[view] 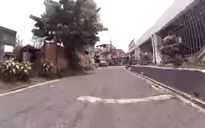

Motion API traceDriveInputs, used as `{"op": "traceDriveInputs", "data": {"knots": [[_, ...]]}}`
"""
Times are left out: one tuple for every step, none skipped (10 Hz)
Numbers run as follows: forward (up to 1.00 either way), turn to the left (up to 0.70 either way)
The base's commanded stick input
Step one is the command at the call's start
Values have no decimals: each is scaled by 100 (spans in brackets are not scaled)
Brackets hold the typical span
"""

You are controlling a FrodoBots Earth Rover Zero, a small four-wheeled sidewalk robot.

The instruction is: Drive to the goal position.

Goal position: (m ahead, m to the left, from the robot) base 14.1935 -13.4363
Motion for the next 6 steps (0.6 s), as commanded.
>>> {"op": "traceDriveInputs", "data": {"knots": [[100,-21],[100,-40],[100,-40],[100,-10],[100,0],[100,0]]}}
